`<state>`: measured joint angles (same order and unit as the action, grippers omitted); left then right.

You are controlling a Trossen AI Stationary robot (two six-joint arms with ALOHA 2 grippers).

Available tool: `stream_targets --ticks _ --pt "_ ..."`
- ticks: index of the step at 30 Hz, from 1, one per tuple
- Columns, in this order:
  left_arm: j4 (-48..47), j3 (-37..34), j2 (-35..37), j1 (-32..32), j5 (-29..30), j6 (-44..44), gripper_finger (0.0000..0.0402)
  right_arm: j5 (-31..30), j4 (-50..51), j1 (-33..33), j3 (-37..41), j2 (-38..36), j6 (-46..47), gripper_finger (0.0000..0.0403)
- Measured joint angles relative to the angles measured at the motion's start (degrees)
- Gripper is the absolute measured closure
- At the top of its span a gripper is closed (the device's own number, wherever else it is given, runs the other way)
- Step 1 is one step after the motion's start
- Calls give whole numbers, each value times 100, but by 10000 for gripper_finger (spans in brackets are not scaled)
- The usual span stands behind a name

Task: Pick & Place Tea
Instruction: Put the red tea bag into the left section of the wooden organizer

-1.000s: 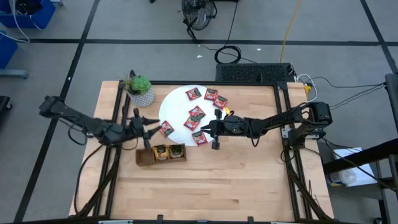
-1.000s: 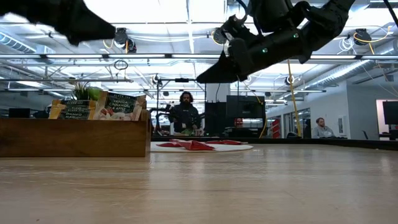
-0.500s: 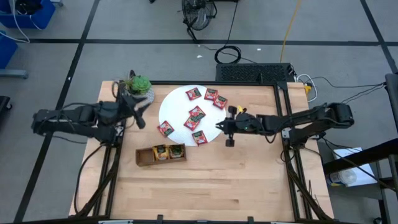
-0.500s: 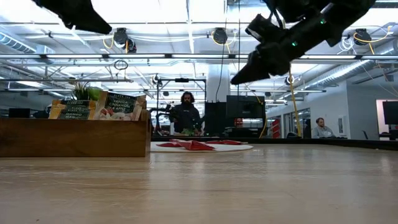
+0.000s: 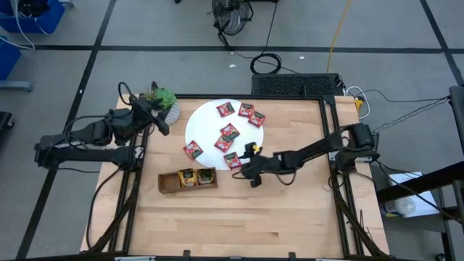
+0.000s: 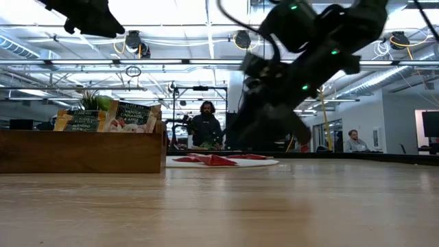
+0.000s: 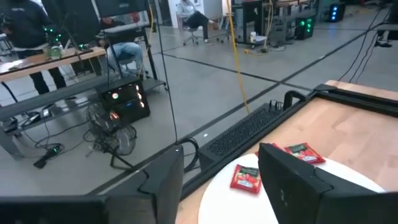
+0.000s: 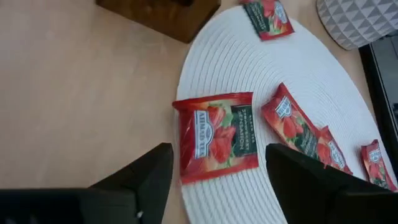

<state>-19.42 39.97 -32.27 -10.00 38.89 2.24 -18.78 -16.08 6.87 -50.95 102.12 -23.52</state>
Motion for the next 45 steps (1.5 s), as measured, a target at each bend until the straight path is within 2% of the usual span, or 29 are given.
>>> stream_targets --ticks 6,10,19,24,28,36,38,40,45 --pt "0 0 -35 17 -33 293 187 -41 611 1 -802 641 -14 177" --pt "0 0 -35 41 -37 371 193 337 737 23 -1042 789 -9 184" --pt "0 0 -35 37 -39 415 186 533 671 -89 -1146 1112 145 194" --pt "0 0 -35 39 -40 410 190 531 689 -204 -1146 1133 403 214" --pt "0 0 -35 39 -39 408 195 544 681 -266 -1144 1139 522 255" --pt "0 0 -35 38 -39 403 186 537 738 -247 -1135 1117 440 388" --pt "0 0 -35 37 -39 400 186 419 722 -187 -1131 1111 290 391" --pt "5 0 -35 39 -39 410 188 9 663 -72 -1126 1102 9 393" --pt "132 0 -35 39 -41 882 194 -1728 187 265 -1124 978 -1536 398"
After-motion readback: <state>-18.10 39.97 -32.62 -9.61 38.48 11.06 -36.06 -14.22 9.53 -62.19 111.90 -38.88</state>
